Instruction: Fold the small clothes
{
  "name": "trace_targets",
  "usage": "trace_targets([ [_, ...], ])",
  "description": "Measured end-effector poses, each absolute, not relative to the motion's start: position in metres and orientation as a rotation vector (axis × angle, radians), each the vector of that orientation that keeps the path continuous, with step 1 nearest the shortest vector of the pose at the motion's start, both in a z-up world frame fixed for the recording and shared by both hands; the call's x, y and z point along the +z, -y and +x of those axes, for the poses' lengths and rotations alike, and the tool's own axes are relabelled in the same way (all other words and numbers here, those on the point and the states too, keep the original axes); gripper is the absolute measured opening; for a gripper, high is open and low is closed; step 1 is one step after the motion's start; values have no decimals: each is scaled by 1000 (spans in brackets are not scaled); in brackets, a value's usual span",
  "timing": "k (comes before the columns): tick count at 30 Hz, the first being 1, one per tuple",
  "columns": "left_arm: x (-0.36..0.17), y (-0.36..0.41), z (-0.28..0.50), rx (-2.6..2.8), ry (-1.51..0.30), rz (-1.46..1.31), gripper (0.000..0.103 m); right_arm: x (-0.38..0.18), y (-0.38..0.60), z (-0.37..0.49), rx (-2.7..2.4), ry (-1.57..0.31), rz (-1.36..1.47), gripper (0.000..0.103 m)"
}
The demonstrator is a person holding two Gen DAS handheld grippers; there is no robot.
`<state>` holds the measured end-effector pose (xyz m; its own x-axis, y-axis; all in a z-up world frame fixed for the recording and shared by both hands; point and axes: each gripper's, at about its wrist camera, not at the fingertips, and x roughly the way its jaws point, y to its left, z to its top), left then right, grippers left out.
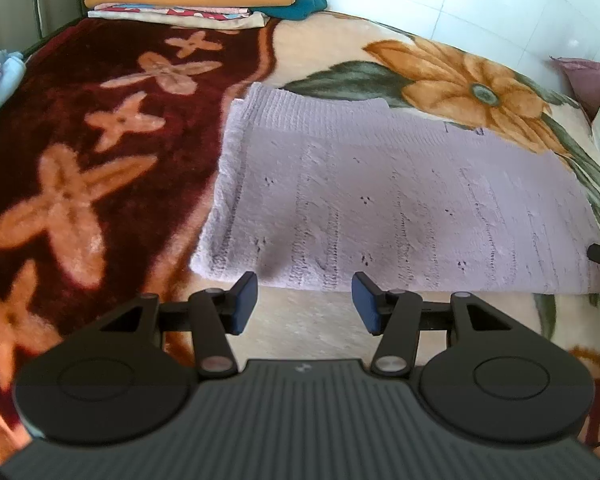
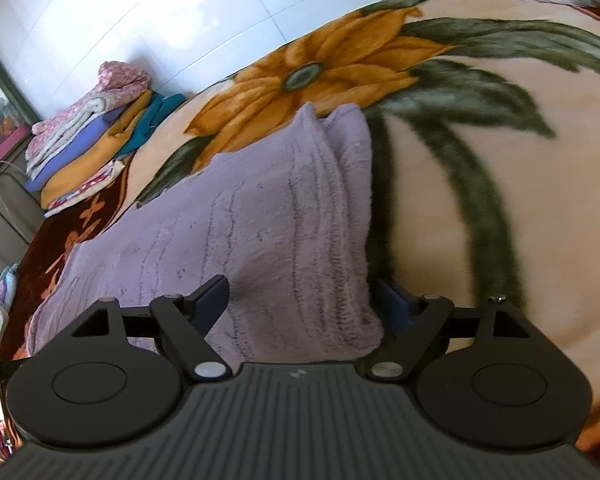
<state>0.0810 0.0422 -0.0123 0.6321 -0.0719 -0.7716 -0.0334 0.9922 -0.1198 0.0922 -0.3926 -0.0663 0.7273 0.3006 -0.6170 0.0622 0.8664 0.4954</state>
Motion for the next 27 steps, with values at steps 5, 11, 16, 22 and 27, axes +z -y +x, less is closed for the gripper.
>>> trace_targets([
  [5, -13, -39, 80, -25, -890, -128, 54, -67, 391, 98, 153, -751, 552, 85],
  [11, -13, -36, 78, -24, -885, -114, 54, -72, 401, 99, 198, -731, 685, 45],
  [16, -12, -38, 80, -21, -888, -124, 54, -78, 404, 98, 195, -735, 732, 46],
  [22, -13, -40, 81, -22, -894, -126, 54, -85, 405, 103, 189, -722, 799, 56],
  [27, -13, -44, 80, -24, -892, -137, 54, -88, 409, 102, 199, -689, 890, 69],
])
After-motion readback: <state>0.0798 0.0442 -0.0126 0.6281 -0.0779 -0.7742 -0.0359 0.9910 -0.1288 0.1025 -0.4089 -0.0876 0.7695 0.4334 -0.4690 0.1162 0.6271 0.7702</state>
